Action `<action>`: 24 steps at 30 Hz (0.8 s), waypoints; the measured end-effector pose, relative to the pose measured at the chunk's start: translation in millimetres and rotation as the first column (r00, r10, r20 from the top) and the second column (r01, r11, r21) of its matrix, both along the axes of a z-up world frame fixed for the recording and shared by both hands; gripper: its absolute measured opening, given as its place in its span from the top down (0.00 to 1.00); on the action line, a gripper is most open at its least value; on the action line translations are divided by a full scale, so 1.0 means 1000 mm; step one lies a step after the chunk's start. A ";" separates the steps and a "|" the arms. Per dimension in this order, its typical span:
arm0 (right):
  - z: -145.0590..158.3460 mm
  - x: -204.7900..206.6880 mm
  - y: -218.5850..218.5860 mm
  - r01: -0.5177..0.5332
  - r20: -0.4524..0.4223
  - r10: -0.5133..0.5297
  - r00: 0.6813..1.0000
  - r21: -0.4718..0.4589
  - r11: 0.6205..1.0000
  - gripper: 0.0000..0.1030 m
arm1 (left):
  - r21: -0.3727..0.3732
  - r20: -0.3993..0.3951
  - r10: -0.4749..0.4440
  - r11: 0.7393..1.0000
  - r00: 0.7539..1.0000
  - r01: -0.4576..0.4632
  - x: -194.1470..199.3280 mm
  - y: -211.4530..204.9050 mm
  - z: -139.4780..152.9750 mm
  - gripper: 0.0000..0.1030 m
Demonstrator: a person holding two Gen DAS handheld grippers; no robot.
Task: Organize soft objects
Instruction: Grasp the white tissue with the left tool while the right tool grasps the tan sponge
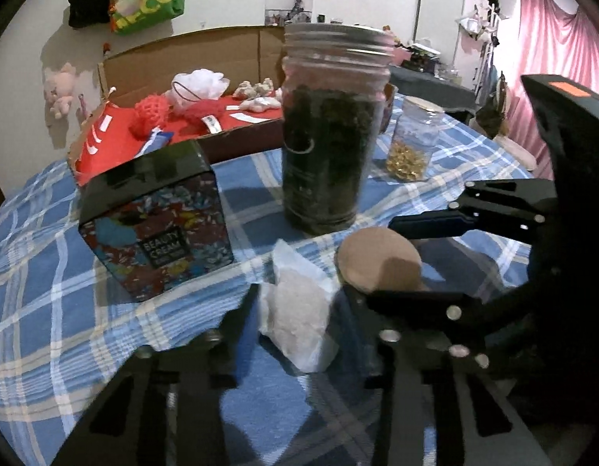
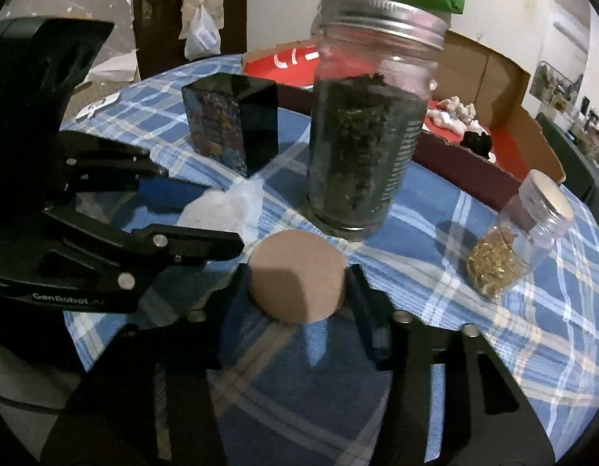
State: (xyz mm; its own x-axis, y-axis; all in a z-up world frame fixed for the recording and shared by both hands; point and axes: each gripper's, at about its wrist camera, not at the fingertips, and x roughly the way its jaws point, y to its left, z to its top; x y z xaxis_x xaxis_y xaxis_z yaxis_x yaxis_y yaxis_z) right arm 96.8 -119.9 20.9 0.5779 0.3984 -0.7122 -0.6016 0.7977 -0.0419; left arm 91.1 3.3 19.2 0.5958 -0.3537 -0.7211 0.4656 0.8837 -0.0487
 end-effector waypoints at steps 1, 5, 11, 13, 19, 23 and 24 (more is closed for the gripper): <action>0.001 -0.002 -0.002 0.004 0.012 -0.004 1.000 0.011 1.000 0.66 | -0.008 -0.002 -0.003 1.000 1.000 0.003 0.000 0.000 0.000 0.81; 0.006 -0.006 -0.007 0.024 0.036 -0.025 0.999 0.042 0.999 0.84 | -0.029 0.003 -0.006 1.000 1.000 0.006 -0.004 -0.001 0.003 0.83; 0.019 -0.016 -0.016 0.054 0.092 -0.063 0.994 0.090 0.994 0.85 | -0.057 0.026 -0.017 0.998 1.000 0.019 -0.009 -0.005 0.011 0.83; 0.021 -0.017 -0.019 0.065 0.096 -0.075 0.993 0.101 0.993 0.85 | -0.068 0.035 -0.015 0.998 0.999 0.018 -0.009 -0.005 0.015 0.83; 0.022 -0.017 -0.022 0.080 0.086 -0.089 0.992 0.105 0.991 0.85 | -0.076 0.045 -0.020 0.997 0.999 0.024 -0.008 -0.009 0.018 0.83; 0.021 -0.019 -0.024 0.086 0.085 -0.096 0.992 0.108 0.990 0.85 | -0.075 0.045 -0.019 0.997 0.999 0.022 -0.008 -0.009 0.018 0.83; 0.021 -0.019 -0.025 0.088 0.084 -0.097 0.992 0.108 0.990 0.85 | -0.075 0.044 -0.017 0.997 0.999 0.021 -0.008 -0.009 0.018 0.83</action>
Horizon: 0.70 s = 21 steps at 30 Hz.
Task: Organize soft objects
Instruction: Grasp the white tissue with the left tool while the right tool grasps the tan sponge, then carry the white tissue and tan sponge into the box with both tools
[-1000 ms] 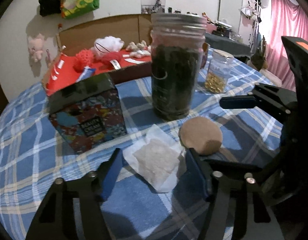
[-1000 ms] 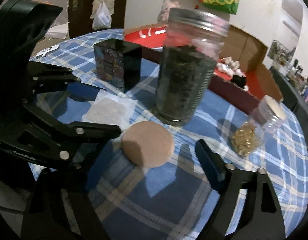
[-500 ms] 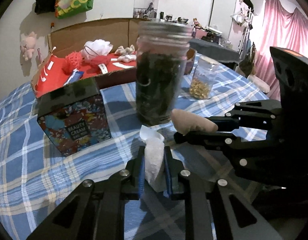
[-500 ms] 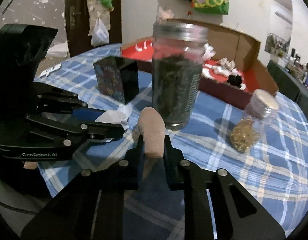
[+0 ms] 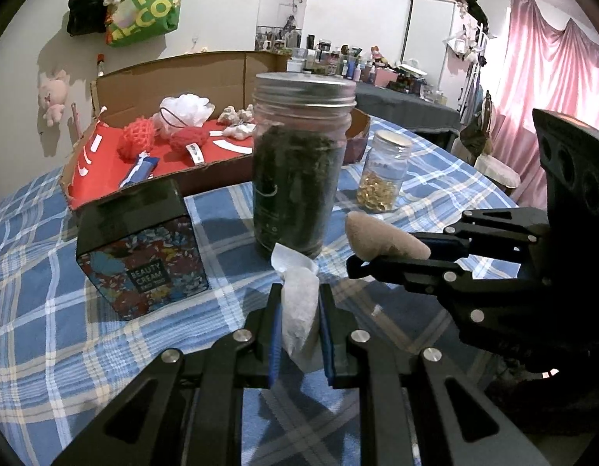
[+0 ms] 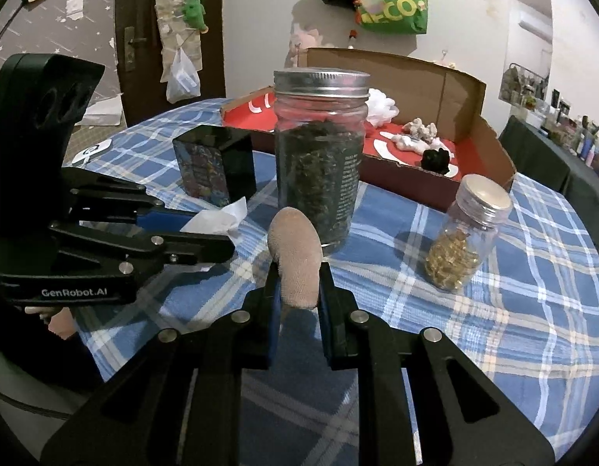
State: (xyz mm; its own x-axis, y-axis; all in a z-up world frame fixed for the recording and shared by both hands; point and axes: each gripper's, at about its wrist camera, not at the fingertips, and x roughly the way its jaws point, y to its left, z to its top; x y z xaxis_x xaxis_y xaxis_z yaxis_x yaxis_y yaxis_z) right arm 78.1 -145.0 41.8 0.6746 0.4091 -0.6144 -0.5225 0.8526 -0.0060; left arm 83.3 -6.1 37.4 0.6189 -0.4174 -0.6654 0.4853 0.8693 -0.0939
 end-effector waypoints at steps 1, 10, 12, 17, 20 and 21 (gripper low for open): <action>0.000 0.001 0.000 0.003 0.000 -0.003 1.000 -0.001 1.000 0.85 | 0.000 0.000 0.003 1.000 1.000 -0.003 0.000 0.001 0.000 0.83; -0.002 -0.002 -0.013 0.036 -0.021 -0.036 0.999 -0.002 0.999 0.85 | -0.002 -0.009 0.040 0.999 0.999 -0.040 -0.002 0.015 -0.001 0.83; -0.002 -0.002 -0.018 0.049 -0.030 -0.048 0.998 0.003 0.999 0.85 | -0.001 -0.014 0.051 0.999 0.999 -0.051 -0.002 0.020 -0.001 0.83; -0.003 -0.002 -0.030 0.078 -0.047 -0.078 0.996 0.005 0.997 0.85 | -0.003 -0.034 0.100 0.995 0.994 -0.100 -0.002 0.040 -0.002 0.83; -0.004 0.001 -0.038 0.094 -0.067 -0.093 0.993 0.015 0.995 0.85 | -0.011 -0.057 0.134 0.991 0.989 -0.135 -0.002 0.053 -0.005 0.83; -0.005 0.001 -0.040 0.102 -0.071 -0.101 0.992 0.018 0.995 0.85 | -0.011 -0.064 0.146 0.989 0.987 -0.147 -0.002 0.058 -0.006 0.83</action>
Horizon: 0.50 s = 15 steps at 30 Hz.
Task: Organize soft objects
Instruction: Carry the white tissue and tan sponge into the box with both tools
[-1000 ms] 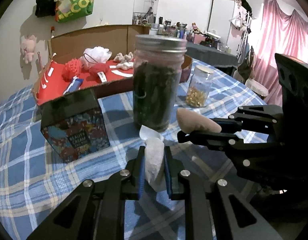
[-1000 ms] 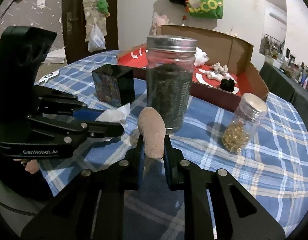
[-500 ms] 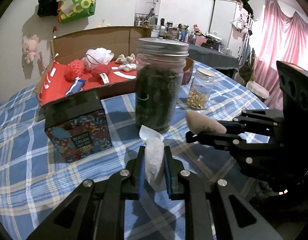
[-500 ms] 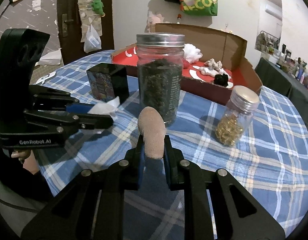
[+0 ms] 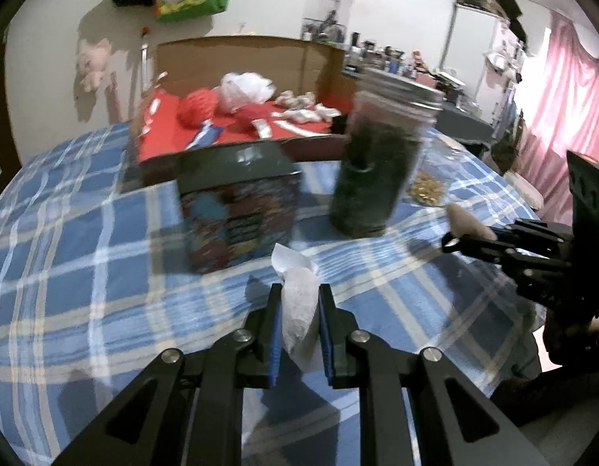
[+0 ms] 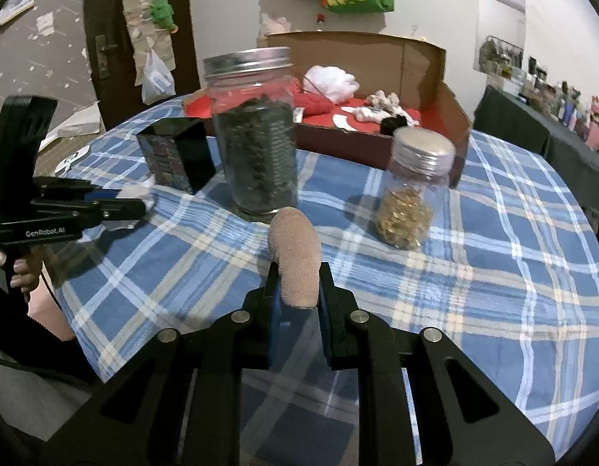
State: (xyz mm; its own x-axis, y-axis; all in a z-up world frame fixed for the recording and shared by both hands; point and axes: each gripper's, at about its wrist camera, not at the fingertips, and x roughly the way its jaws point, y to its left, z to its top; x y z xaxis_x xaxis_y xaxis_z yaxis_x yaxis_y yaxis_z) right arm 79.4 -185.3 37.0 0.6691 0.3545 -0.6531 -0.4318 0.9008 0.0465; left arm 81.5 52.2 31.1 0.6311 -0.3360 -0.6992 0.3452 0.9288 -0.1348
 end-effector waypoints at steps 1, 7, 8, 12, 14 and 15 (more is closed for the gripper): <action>-0.001 0.001 -0.002 0.005 -0.005 -0.005 1.000 0.003 1.000 0.85 | -0.002 -0.003 0.012 1.000 1.000 -0.012 0.000 0.004 0.000 0.83; -0.002 0.006 -0.016 0.034 -0.031 -0.033 0.999 0.022 0.999 0.84 | -0.017 -0.017 0.071 0.997 0.997 -0.071 0.002 0.029 0.001 0.83; -0.002 0.007 -0.020 0.042 -0.036 -0.041 0.999 0.024 0.999 0.84 | -0.015 -0.016 0.082 0.997 0.997 -0.082 0.002 0.033 0.002 0.83; -0.002 0.010 -0.030 0.065 -0.051 -0.063 0.997 0.033 0.997 0.85 | -0.003 -0.015 0.111 0.994 0.994 -0.112 0.008 0.047 0.004 0.83; -0.002 0.011 -0.036 0.079 -0.053 -0.077 0.996 0.026 0.997 0.84 | 0.004 -0.015 0.122 0.992 0.992 -0.122 0.011 0.053 0.005 0.83; -0.002 0.012 -0.039 0.086 -0.056 -0.084 0.995 0.024 0.996 0.84 | 0.006 -0.013 0.127 0.992 0.992 -0.127 0.012 0.056 0.005 0.83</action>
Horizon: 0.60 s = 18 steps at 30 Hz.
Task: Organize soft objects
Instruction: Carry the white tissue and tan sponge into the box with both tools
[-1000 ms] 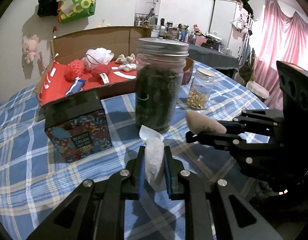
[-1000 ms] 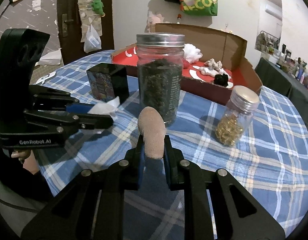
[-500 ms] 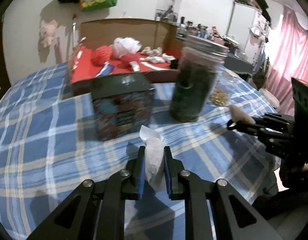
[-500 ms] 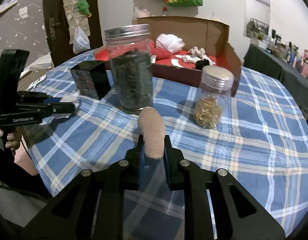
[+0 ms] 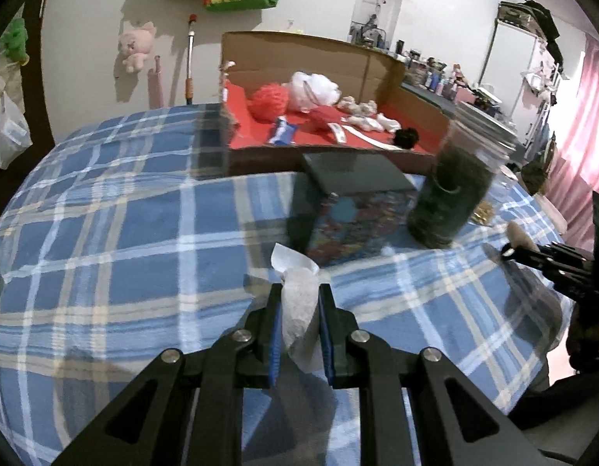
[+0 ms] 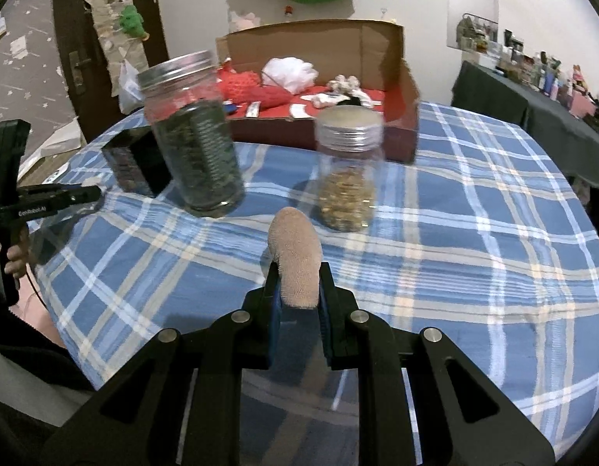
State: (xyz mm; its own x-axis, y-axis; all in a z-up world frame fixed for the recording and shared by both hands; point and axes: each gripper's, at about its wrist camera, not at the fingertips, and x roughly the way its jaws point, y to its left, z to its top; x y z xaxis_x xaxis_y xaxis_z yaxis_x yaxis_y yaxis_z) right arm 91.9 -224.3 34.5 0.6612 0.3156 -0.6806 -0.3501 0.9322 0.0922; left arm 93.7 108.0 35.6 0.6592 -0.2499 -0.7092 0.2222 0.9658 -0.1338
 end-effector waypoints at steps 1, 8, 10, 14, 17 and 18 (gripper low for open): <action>0.000 0.001 -0.003 0.004 -0.005 -0.004 1.000 0.001 1.000 0.84 | 0.004 0.000 0.003 1.000 1.000 -0.003 0.002 0.002 0.000 0.83; 0.000 0.011 -0.027 0.039 -0.023 -0.039 0.999 -0.002 0.999 0.84 | 0.048 -0.011 -0.019 0.999 1.000 0.020 0.016 0.007 -0.003 0.83; 0.000 0.017 -0.034 0.047 -0.023 -0.048 0.999 -0.008 0.999 0.84 | 0.067 -0.008 -0.026 0.997 1.000 0.026 0.020 0.007 -0.002 0.83; 0.003 0.031 -0.045 0.039 -0.019 -0.039 0.999 -0.009 0.999 0.85 | 0.085 0.001 -0.052 0.995 0.999 0.052 0.031 0.010 0.002 0.83; 0.006 0.046 -0.053 0.026 -0.014 -0.027 1.000 -0.025 0.999 0.84 | 0.102 0.008 -0.077 0.992 0.997 0.076 0.041 0.011 0.004 0.83; 0.007 0.050 -0.055 0.021 -0.015 -0.021 1.000 -0.025 0.999 0.84 | 0.101 0.009 -0.087 0.991 0.996 0.086 0.044 0.011 0.004 0.83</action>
